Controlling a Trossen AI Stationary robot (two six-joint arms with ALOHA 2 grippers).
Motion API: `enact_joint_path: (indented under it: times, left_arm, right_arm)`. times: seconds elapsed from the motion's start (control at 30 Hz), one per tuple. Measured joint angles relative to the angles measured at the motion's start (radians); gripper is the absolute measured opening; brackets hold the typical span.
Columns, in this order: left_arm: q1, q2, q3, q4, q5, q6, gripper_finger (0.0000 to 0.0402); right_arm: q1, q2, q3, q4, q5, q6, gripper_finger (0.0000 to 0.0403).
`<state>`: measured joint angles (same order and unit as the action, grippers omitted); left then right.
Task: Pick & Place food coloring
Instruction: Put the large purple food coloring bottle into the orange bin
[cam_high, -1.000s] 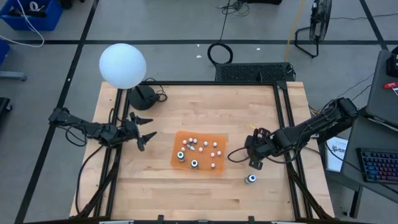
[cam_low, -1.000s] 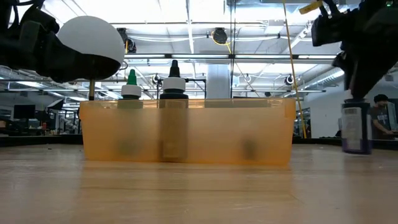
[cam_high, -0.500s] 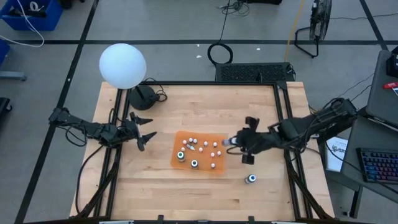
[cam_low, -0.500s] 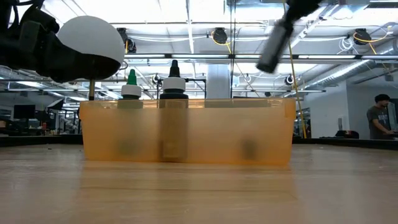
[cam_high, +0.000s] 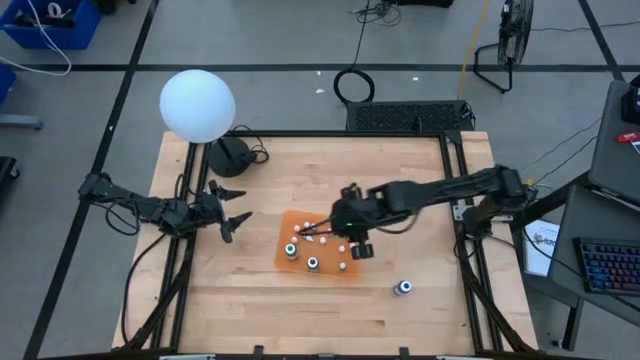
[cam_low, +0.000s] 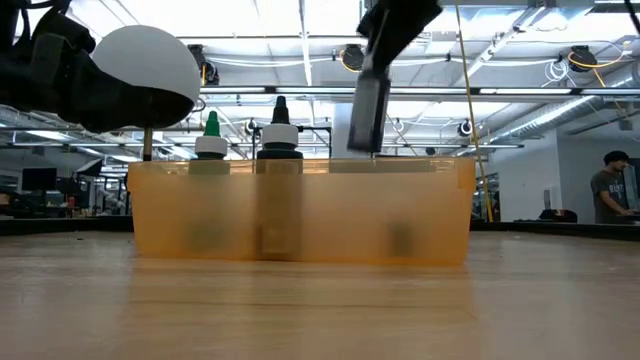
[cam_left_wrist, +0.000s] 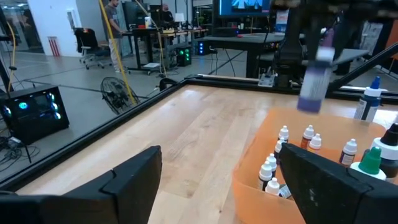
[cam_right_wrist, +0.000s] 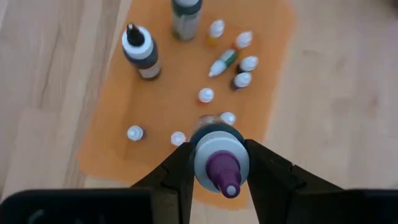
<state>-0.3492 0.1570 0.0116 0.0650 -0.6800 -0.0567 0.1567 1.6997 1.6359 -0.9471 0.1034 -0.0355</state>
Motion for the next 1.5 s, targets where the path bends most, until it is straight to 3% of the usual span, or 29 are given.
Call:
enact_joint_path:
  times: [0.23,0.63,0.8,1.1,1.5]
  left_arm:
    - [0.0,0.0,0.0,0.0,0.0,0.0,0.0311]
    - [0.0,0.0,0.0,0.0,0.0,0.0,0.0312]
    - [0.0,0.0,0.0,0.0,0.0,0.0,0.0308]
    - [0.0,0.0,0.0,0.0,0.0,0.0,0.0321]
    - [0.0,0.0,0.0,0.001,0.0,0.0,0.031]
  right_arm:
    - [-0.03,0.109,0.01,0.037,-0.127,-0.063,0.0107]
    - [-0.078,0.132,0.01,0.059,-0.136,-0.116,0.0107]
    - [-0.1,0.133,-0.03,0.106,-0.214,-0.13,0.0107]
    - [-0.1,0.132,-0.082,0.157,-0.211,-0.152,0.0107]
    - [-0.119,0.132,-0.149,0.235,-0.213,-0.164,0.0107]
